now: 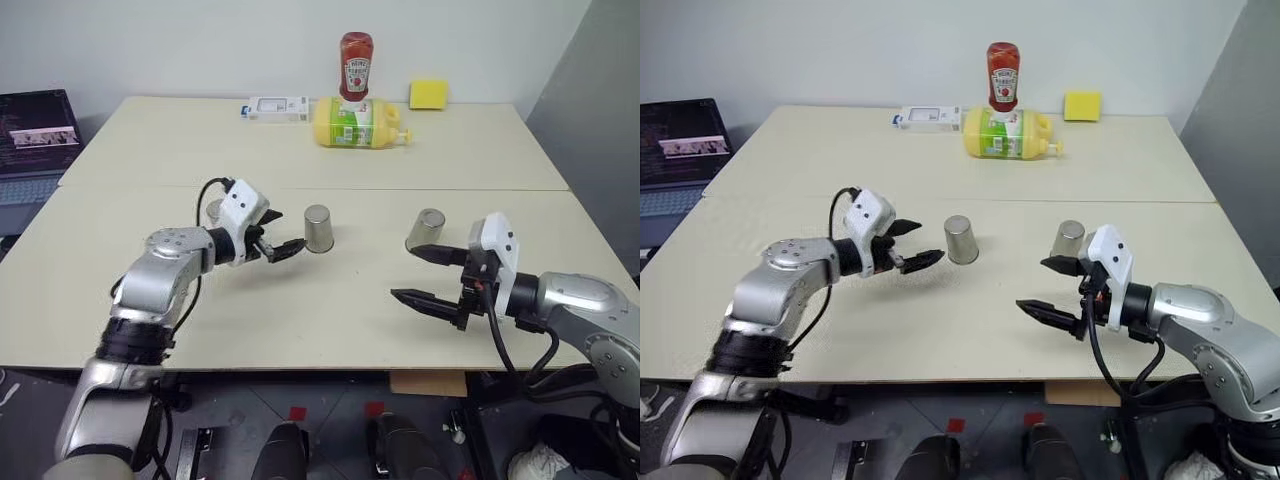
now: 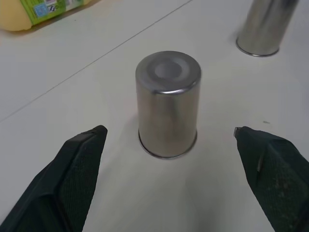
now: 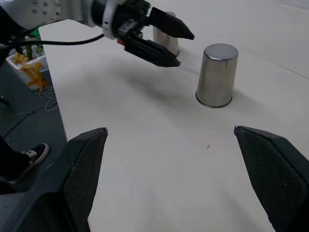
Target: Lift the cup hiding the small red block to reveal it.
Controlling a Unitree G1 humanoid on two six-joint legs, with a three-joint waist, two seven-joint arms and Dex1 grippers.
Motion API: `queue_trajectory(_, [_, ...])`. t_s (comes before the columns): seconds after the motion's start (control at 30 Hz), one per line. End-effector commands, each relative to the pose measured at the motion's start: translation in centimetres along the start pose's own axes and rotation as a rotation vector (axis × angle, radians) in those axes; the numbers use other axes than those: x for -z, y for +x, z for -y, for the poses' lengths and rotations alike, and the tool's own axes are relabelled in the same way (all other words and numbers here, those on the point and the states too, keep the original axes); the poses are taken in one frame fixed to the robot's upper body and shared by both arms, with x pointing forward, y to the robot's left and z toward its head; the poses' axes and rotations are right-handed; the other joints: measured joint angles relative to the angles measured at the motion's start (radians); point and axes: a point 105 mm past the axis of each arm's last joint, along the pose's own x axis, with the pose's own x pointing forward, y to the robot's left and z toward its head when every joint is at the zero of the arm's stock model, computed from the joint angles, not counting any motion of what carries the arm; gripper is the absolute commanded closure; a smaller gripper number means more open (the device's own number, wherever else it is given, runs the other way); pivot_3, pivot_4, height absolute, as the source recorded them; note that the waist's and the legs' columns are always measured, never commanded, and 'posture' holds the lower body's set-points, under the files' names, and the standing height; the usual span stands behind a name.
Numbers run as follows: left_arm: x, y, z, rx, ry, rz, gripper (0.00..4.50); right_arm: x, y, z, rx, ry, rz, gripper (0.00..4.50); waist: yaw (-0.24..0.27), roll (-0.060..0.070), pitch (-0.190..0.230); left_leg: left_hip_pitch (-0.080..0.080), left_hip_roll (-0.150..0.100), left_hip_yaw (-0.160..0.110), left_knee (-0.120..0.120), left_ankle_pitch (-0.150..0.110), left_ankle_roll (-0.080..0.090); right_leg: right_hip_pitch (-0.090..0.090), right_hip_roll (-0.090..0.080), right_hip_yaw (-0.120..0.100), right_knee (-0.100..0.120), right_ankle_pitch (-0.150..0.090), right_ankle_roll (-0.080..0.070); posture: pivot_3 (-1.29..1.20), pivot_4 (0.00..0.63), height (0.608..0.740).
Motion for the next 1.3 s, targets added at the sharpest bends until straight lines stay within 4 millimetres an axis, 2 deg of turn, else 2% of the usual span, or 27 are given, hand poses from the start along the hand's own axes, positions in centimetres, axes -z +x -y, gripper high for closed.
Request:
queue_trajectory(0.03, [-1.1,2.0,-0.4,-0.024,0.036,0.029,0.0,-0.9,0.1,-0.8,-0.018,-0.04,0.027,0.05,0.001,0.0,0.0,0.0,0.0,0.0,0.0,0.0,0.0,0.0,0.0,0.0,0.0,0.0,0.0,0.0,0.15,0.74])
queue_trajectory(0.4, [-1.6,5.6,-0.5,-0.054,0.03,0.049,0.0,-0.9,0.2,-1.2,-0.021,-0.038,0.027,0.05,0.0,0.0,0.0,-0.001,-0.001,-0.001,0.0,0.0,0.0,0.0,0.0,-0.001,0.0,0.0,0.0,0.0,0.15,0.74])
queue_trajectory(0.5, [-1.7,6.1,-0.9,-0.086,0.003,0.059,0.43,-1.0,0.2,-1.2,-0.017,-0.037,0.028,0.0,0.0,0.0,0.0,-0.001,-0.001,-0.001,0.0,0.0,0.0,0.0,0.0,0.0,0.0,0.0,0.001,0.0,0.15,0.74])
queue_trajectory(0.57, [-1.8,6.2,-0.8,-0.077,-0.006,0.073,0.95,-0.9,0.2,-1.2,-0.015,-0.036,0.027,0.0,-0.001,0.0,0.0,-0.001,-0.001,-0.001,0.0,0.0,0.0,0.0,0.0,-0.001,0.0,0.0,0.0,0.0,0.15,0.74])
queue_trajectory(0.7, [-2.2,6.2,-0.8,-0.066,-0.02,0.099,1.68,-0.8,0.2,-1.2,-0.011,-0.033,0.023,0.0,-0.001,0.0,0.0,-0.001,-0.001,-0.001,0.0,0.0,0.0,0.0,0.0,-0.001,0.0,0.0,0.0,0.0,0.15,0.74])
queue_trajectory(0.87, [-3.7,5.0,-1.3,-0.099,-0.005,0.154,1.79,-0.7,0.4,-1.3,-0.012,-0.031,0.018,0.0,-0.001,0.0,0.0,-0.001,-0.001,-0.001,0.0,0.0,0.0,0.0,0.0,-0.001,0.0,0.0,0.001,0.0,0.15,0.74])
queue_trajectory(0.97, [-4.9,3.1,-2.2,-0.173,0.052,0.169,1.79,-0.6,0.3,-1.3,-0.011,-0.03,0.016,0.0,-0.003,0.0,0.0,-0.001,-0.001,-0.001,0.0,0.0,0.0,0.0,0.0,-0.001,0.0,0.0,0.001,0.0,0.15,0.74])
queue_trajectory(1.03, [-5.1,2.0,-2.5,-0.213,0.057,0.162,1.79,-0.6,0.3,-1.2,-0.011,-0.029,0.015,0.0,-0.005,0.0,0.0,-0.001,0.0,-0.001,0.0,0.0,0.0,0.0,0.0,0.0,0.001,0.0,0.001,0.0,0.15,0.74])
queue_trajectory(1.13, [-3.8,0.6,-3.0,-0.275,0.03,0.114,1.79,-0.5,0.5,-1.2,-0.017,-0.025,0.017,0.0,-0.003,0.0,0.0,0.0,0.0,-0.002,0.0,0.0,0.0,0.0,0.0,-0.001,0.001,0.0,0.001,0.0,0.15,0.74])
queue_trajectory(1.3, [-1.5,-0.1,-3.8,-0.348,-0.024,0.047,1.79,-0.6,0.8,-1.1,-0.027,-0.024,0.023,0.0,-0.001,0.0,0.0,0.0,0.0,-0.002,0.001,0.0,0.0,0.001,0.0,-0.001,0.001,0.001,0.001,0.0,0.15,0.74])
